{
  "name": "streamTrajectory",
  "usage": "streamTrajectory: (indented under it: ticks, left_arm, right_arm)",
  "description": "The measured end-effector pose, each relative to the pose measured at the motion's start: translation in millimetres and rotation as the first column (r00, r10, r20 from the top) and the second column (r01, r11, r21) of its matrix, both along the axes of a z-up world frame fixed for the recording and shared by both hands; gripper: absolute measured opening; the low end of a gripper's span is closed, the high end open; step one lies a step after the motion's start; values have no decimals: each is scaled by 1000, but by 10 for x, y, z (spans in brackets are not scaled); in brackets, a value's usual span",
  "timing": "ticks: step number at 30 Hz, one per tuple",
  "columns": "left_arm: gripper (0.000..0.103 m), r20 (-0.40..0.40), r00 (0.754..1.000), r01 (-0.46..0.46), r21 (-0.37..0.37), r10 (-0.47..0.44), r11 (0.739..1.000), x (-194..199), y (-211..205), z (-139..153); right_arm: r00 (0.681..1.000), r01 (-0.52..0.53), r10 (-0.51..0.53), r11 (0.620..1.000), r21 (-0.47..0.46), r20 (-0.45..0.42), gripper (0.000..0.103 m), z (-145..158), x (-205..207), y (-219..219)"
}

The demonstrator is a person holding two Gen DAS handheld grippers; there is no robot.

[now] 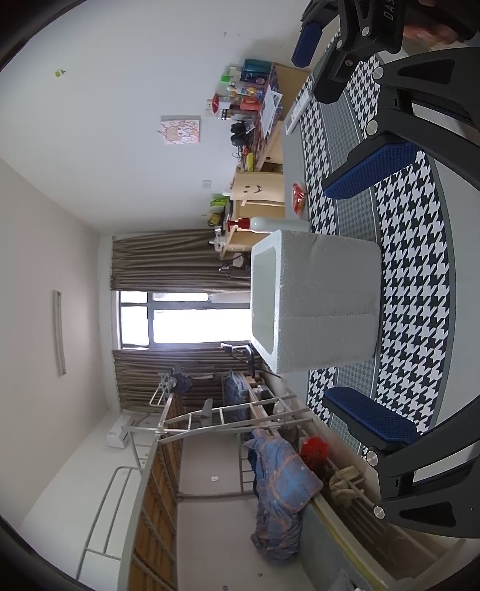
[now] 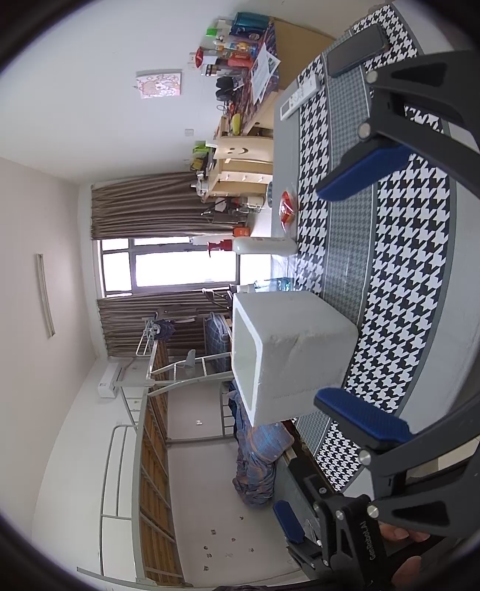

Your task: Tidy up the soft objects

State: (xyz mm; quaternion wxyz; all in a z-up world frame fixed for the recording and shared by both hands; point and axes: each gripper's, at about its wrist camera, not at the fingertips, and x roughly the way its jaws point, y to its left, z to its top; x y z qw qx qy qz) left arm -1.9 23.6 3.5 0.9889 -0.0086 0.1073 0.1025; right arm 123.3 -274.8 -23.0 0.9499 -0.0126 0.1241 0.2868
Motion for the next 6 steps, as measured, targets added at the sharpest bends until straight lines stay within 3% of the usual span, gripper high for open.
streamTrajectory:
  ticks: [6]
  left_arm:
    - [102,5,1000,5,2,-5,1000,-15,9,-5]
  right_arm:
    - [1000,0,0,1000,0,3,102,5,-10,-2]
